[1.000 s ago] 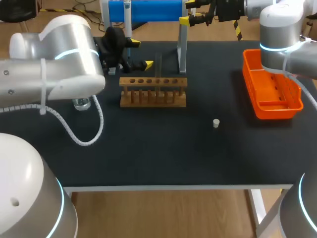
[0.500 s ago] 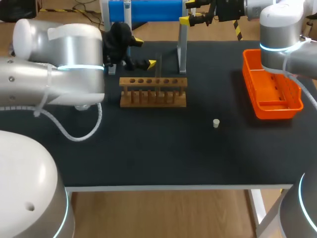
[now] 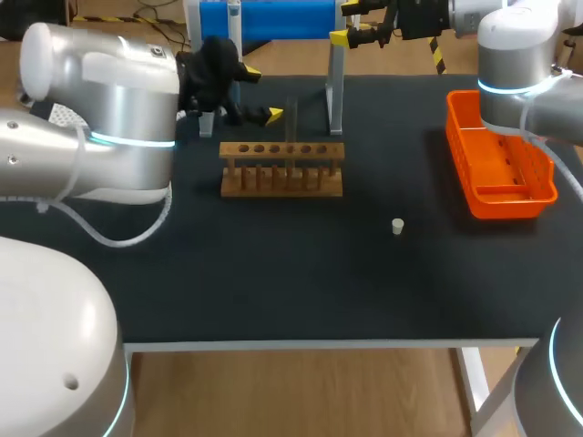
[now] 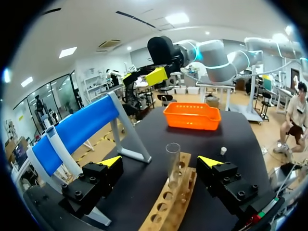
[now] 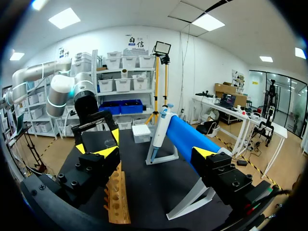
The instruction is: Invert the test tube, pick up the pipette, mount the tip to pipette, aspirate from beaker and dispense into the tube, eject the tip, return the pipette, and cap with the stopper.
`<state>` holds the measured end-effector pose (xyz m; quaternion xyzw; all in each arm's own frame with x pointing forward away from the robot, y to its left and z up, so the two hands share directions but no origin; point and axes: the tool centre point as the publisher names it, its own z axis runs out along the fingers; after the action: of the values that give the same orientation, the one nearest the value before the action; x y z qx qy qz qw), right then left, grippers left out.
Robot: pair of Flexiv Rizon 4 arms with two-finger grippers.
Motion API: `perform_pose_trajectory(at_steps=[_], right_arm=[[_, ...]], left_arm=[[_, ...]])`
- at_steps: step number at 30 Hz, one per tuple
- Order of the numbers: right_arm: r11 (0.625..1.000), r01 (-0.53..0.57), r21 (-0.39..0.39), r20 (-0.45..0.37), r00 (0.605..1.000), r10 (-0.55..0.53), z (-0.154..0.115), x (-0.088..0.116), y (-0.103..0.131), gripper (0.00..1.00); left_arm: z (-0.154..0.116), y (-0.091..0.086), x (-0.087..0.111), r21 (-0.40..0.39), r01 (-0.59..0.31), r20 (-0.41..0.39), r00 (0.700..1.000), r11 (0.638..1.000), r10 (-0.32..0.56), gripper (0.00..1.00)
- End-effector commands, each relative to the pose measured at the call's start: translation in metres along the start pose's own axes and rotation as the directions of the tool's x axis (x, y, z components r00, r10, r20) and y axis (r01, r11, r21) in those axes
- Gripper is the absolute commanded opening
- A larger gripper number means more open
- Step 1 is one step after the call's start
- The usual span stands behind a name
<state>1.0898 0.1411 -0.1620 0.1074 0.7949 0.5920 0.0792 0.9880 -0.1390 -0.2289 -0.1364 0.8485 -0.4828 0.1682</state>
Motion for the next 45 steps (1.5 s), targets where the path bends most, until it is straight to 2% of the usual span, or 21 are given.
perform_pose_trajectory(at_steps=[1, 5, 14, 24, 33, 41, 45], right_arm=[[1.000, 0.000, 0.002, -0.004, 1.000, 0.000, -0.001, -0.001, 0.000, 1.00], [1.000, 0.000, 0.002, -0.004, 1.000, 0.000, -0.001, -0.001, 0.000, 1.00], [1.000, 0.000, 0.002, -0.004, 1.000, 0.000, -0.001, -0.001, 0.000, 1.00], [1.000, 0.000, 0.002, -0.004, 1.000, 0.000, -0.001, -0.001, 0.000, 1.00], [1.000, 0.000, 0.002, -0.004, 1.000, 0.000, -0.001, -0.001, 0.000, 1.00], [1.000, 0.000, 0.002, -0.004, 1.000, 0.000, -0.001, -0.001, 0.000, 1.00], [1.000, 0.000, 0.002, -0.004, 1.000, 0.000, -0.001, -0.001, 0.000, 1.00]], left_arm=[[-0.005, -0.004, -0.005, -0.022, -0.008, -0.498, 0.867, 1.000, -0.004, 1.00], [-0.007, -0.003, -0.006, -0.031, -0.032, -0.538, 0.843, 0.999, 0.011, 1.00], [-0.006, 0.002, -0.009, -0.020, -0.048, -0.585, 0.811, 0.999, 0.027, 1.00], [0.004, 0.002, 0.000, -0.015, -0.058, -0.576, 0.816, 0.998, 0.039, 1.00], [0.012, 0.005, 0.016, -0.049, -0.036, -0.506, 0.863, 0.998, 0.006, 1.00], [0.011, 0.005, 0.032, -0.090, 0.016, -0.339, 0.940, 0.996, -0.045, 1.00], [0.011, 0.010, 0.036, -0.104, 0.042, -0.263, 0.962, 0.994, -0.068, 1.00]])
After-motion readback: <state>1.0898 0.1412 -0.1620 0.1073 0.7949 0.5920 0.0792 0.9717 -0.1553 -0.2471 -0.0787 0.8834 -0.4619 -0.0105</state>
